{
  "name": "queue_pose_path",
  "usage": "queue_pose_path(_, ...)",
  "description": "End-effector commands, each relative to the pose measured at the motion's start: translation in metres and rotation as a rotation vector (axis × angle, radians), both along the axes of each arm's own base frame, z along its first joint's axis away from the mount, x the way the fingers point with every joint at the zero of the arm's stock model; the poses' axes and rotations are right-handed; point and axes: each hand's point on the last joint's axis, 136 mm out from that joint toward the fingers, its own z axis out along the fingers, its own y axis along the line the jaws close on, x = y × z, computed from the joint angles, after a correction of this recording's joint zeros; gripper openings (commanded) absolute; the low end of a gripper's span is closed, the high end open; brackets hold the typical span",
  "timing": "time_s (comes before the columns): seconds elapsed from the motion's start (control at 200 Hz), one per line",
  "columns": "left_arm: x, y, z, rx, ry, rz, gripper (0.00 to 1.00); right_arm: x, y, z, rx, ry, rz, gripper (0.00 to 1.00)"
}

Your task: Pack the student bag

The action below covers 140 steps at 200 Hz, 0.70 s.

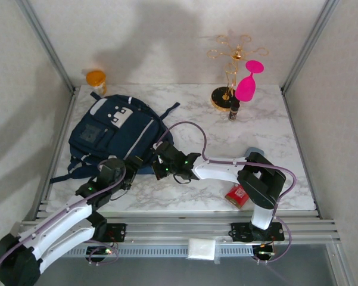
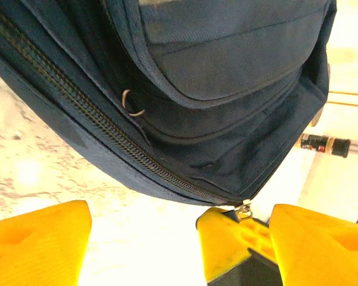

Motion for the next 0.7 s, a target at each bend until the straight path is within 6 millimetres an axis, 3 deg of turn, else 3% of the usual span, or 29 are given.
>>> queue_pose_path(0.0,0.021,0.000,0.010,-0.102,-0.024,0.169,0.77,-0.012,0.005,0.010,0.037,-0.008,0.048,0.00)
queue_pose_path(0.09,0.026,-0.005,-0.009,-0.117,0.027,0.217,0.72,-0.010,0.003,0.009,0.035,-0.020,0.044,0.00)
queue_pose_path(0.225,0.030,-0.005,-0.024,-0.103,0.057,0.273,0.53,-0.004,-0.002,0.007,-0.009,-0.052,0.027,0.00)
queue_pose_path(0.31,0.027,0.015,-0.028,-0.003,0.061,0.339,0.29,0.002,-0.010,0.005,-0.054,-0.086,0.011,0.00)
queue_pose_path(0.421,0.017,0.033,-0.033,0.090,0.072,0.341,0.00,0.021,-0.039,0.004,-0.170,-0.168,-0.068,0.00)
queue_pose_path(0.696,-0.016,0.072,-0.033,0.287,0.107,0.272,0.00,0.073,-0.109,-0.001,-0.245,-0.182,-0.257,0.00)
